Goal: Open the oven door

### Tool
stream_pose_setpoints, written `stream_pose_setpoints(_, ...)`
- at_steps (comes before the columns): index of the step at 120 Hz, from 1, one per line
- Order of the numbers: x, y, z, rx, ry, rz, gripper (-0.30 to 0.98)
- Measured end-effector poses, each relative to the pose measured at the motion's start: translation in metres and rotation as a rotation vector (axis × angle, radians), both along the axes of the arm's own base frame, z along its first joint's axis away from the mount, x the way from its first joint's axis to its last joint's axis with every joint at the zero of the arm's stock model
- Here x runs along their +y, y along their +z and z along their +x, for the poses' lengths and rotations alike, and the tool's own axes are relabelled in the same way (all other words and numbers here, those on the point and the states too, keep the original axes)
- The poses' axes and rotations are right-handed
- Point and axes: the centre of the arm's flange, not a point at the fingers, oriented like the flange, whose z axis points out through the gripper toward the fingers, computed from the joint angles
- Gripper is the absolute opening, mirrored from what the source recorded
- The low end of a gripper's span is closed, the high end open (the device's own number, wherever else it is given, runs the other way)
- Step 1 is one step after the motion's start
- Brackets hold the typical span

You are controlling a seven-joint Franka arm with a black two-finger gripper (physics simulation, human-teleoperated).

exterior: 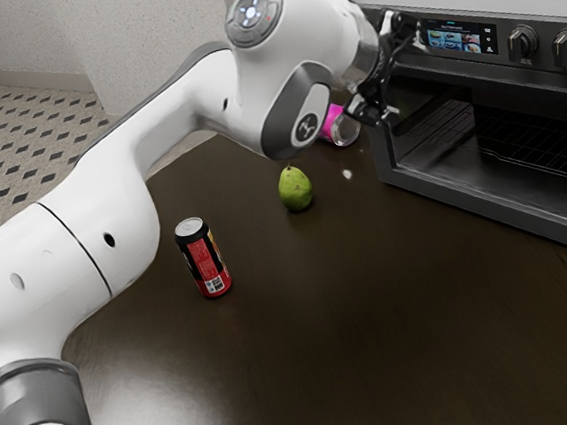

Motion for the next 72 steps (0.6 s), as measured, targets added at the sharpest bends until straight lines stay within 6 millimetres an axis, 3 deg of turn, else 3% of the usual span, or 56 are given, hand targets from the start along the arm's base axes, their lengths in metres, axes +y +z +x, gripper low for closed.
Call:
stream_pose_setpoints(14, -0.004, -0.002, 0.001, -0.011, -0.02, -0.001, 0.68)
stream_pose_setpoints(46, -0.017, -0.013, -0.001, 0.084, 0.046, -0.344, 0.68)
stream_pose_setpoints(72, -0.016, -0.016, 0.001, 0.105, 0.102, -0.406, 0.68)
